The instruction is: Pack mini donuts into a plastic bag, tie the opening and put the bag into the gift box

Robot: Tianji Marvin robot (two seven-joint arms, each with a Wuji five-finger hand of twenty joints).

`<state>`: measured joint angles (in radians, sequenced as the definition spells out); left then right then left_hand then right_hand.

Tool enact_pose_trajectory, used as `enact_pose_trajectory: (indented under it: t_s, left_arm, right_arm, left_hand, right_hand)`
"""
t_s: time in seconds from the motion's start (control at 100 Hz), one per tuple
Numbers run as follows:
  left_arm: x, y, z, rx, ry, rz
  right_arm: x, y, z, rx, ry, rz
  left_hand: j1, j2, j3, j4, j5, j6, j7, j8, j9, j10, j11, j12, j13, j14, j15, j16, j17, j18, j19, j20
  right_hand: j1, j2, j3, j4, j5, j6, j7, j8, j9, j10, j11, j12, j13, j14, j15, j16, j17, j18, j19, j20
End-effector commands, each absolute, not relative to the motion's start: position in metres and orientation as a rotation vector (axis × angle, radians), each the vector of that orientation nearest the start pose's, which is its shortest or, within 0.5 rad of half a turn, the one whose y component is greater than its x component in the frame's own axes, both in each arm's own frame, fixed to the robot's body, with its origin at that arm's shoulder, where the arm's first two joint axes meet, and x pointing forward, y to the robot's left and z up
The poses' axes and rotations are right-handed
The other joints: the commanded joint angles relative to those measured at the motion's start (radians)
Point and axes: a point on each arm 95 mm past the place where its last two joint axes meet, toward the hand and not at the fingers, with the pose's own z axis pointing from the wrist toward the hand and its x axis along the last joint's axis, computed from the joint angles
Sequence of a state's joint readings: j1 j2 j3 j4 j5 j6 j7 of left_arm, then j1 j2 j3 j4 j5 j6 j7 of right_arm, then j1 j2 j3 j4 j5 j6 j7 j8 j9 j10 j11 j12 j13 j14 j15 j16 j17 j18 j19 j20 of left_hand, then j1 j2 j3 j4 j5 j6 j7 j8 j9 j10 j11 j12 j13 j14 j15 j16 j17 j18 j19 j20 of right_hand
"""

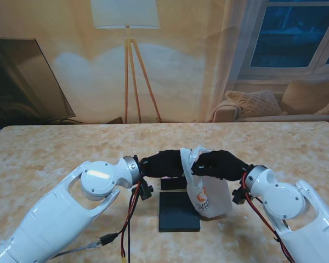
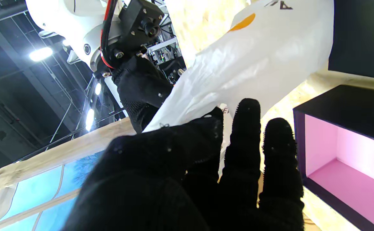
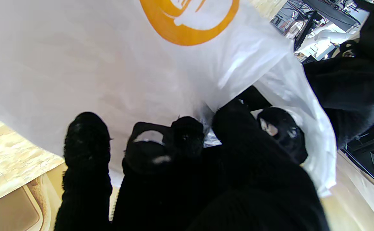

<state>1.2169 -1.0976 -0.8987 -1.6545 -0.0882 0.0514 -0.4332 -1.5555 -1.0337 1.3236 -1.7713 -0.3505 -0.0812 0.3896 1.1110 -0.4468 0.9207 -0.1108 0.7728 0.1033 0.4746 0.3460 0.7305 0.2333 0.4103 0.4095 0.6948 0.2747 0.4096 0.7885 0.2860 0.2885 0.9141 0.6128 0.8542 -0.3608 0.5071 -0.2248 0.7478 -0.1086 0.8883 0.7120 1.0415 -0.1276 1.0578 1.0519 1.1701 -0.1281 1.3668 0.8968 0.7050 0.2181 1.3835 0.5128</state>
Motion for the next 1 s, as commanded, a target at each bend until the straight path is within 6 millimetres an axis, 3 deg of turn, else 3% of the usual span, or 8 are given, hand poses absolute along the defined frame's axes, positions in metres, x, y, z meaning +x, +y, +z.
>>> enact_pose_trajectory:
  t_s: [0.0, 0.18, 0.21, 0.33, 0.57, 0.89, 0.99]
  left_arm:
    - [0.411, -0.14, -0.245, -2.006, 1.796, -2.201]
    - [0.411, -0.14, -0.244, -2.013, 1.789, -2.198]
    - [0.411, -0.141, -0.244, -2.01, 1.785, -2.199]
    - [0.41, -0.144, -0.244, -1.998, 1.755, -2.207]
    - [0.408, -0.149, -0.246, -1.989, 1.704, -2.229]
    - [0.406, -0.152, -0.248, -2.009, 1.635, -2.226]
    - [0.405, -0.152, -0.248, -2.006, 1.625, -2.229]
  right_arm:
    - [0.397, 0.004, -0.265, -1.866, -1.723, -2.062]
    - [0.396, 0.004, -0.265, -1.858, -1.731, -2.058]
    - [0.396, 0.004, -0.265, -1.858, -1.731, -2.057]
    - [0.396, 0.004, -0.265, -1.854, -1.732, -2.055]
    - [0.395, 0.005, -0.265, -1.85, -1.731, -2.055]
    - [0.395, 0.006, -0.266, -1.846, -1.733, -2.049]
    - [0.395, 0.007, -0.266, -1.851, -1.726, -2.049]
  left_hand:
    - [0.056, 0.018, -0.018, -0.021, 0.022, -0.036, 0.054, 0.035, 0.04, -0.046, 0.03, 0.013, 0.046, -0.014, -0.001, 0.044, 0.025, -0.02, 0.026, -0.022]
    - [0.089, 0.047, -0.069, -0.031, 0.02, -0.045, 0.089, 0.043, 0.054, -0.05, 0.037, 0.019, 0.069, -0.025, -0.01, 0.041, 0.047, -0.026, 0.054, -0.078]
    - [0.093, 0.044, -0.132, -0.036, 0.029, -0.051, 0.114, 0.052, 0.079, -0.055, 0.02, 0.088, 0.082, -0.028, -0.007, 0.054, 0.052, -0.039, 0.068, -0.061]
    - [0.07, -0.016, -0.212, -0.071, 0.03, -0.078, 0.198, 0.074, 0.15, -0.071, -0.038, 0.195, 0.112, -0.03, 0.024, 0.093, 0.069, -0.054, 0.096, -0.022]
    - [0.003, -0.137, -0.175, -0.106, 0.018, -0.111, 0.327, 0.067, 0.204, -0.096, -0.066, 0.269, 0.137, -0.038, 0.07, 0.139, 0.087, -0.061, 0.13, 0.012]
    - [-0.057, -0.179, -0.184, -0.12, -0.005, -0.143, 0.491, 0.082, 0.266, -0.102, -0.086, 0.342, 0.165, -0.062, 0.141, 0.146, 0.127, -0.085, 0.168, 0.022]
    - [-0.08, -0.19, -0.164, -0.126, -0.022, -0.136, 0.518, 0.097, 0.26, -0.095, -0.069, 0.349, 0.168, -0.066, 0.155, 0.134, 0.136, -0.083, 0.172, 0.02]
  right_hand:
    - [0.072, 0.049, 0.088, 0.007, 0.046, -0.067, 0.088, 0.018, 0.035, -0.012, 0.013, -0.008, 0.03, -0.01, 0.015, -0.019, 0.007, 0.007, 0.037, -0.014]
    - [0.071, 0.047, 0.092, 0.006, 0.048, -0.065, 0.088, 0.019, 0.036, -0.013, 0.013, -0.01, 0.032, -0.011, 0.015, -0.021, 0.01, 0.007, 0.038, -0.016]
    - [0.07, 0.047, 0.093, 0.005, 0.048, -0.067, 0.088, 0.02, 0.036, -0.013, 0.014, -0.01, 0.033, -0.011, 0.015, -0.021, 0.01, 0.007, 0.039, -0.016]
    - [0.069, 0.046, 0.095, 0.005, 0.048, -0.068, 0.087, 0.021, 0.037, -0.013, 0.014, -0.011, 0.035, -0.012, 0.015, -0.022, 0.012, 0.007, 0.04, -0.017]
    - [0.067, 0.044, 0.099, 0.004, 0.052, -0.068, 0.086, 0.021, 0.041, -0.014, 0.013, -0.014, 0.04, -0.014, 0.014, -0.024, 0.017, 0.006, 0.041, -0.02]
    - [0.055, 0.036, 0.095, 0.002, 0.058, -0.078, 0.08, 0.012, 0.045, -0.016, 0.008, -0.02, 0.041, -0.016, 0.011, -0.028, 0.02, 0.003, 0.041, -0.024]
    - [0.035, 0.019, 0.085, 0.006, 0.062, -0.093, 0.067, -0.025, 0.047, -0.022, -0.011, -0.036, 0.036, -0.016, -0.016, -0.042, 0.015, -0.01, 0.035, -0.033]
